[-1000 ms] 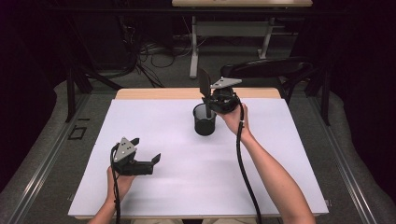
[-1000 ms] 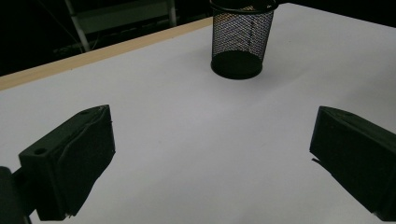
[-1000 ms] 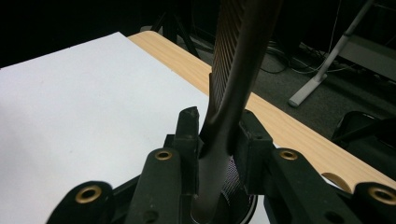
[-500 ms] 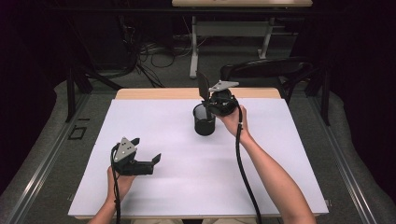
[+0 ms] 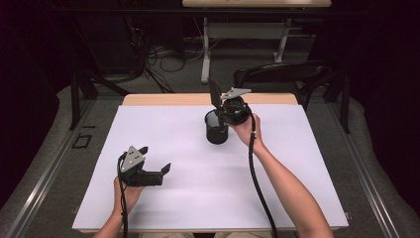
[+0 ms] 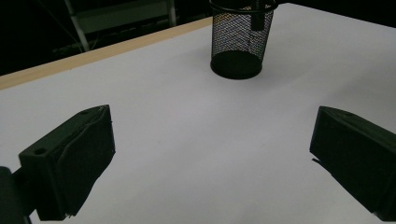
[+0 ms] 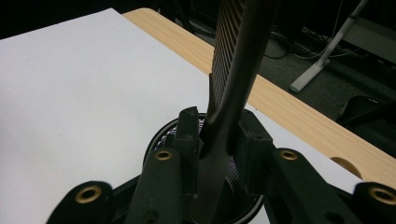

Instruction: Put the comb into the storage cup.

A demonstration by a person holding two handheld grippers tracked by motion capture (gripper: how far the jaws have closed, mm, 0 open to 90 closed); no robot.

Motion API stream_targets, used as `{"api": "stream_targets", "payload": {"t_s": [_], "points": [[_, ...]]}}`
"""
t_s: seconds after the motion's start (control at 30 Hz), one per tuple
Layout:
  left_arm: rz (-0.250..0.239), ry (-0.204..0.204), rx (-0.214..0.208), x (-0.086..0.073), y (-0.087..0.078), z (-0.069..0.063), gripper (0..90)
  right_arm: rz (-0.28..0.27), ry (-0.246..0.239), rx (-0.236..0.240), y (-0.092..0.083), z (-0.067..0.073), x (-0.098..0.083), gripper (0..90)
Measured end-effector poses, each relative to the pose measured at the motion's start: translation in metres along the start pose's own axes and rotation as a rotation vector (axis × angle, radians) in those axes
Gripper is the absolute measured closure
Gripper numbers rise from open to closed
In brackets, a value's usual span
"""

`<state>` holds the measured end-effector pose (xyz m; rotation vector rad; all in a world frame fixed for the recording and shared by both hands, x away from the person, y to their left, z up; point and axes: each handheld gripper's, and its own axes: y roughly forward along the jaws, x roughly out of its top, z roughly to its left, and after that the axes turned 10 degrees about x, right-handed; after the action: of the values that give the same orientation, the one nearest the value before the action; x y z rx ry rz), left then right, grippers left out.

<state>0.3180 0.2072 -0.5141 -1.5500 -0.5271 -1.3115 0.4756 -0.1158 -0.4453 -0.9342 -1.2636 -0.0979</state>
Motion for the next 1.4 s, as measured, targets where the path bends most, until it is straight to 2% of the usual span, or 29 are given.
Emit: {"api": "stream_targets", "payload": {"t_s": [1.4], "points": [[0.0, -0.001, 0.004, 0.0, -0.001, 0.002, 0.0, 0.048, 0.046, -0.003, 0.016, -0.004, -0.016, 73.3]]}}
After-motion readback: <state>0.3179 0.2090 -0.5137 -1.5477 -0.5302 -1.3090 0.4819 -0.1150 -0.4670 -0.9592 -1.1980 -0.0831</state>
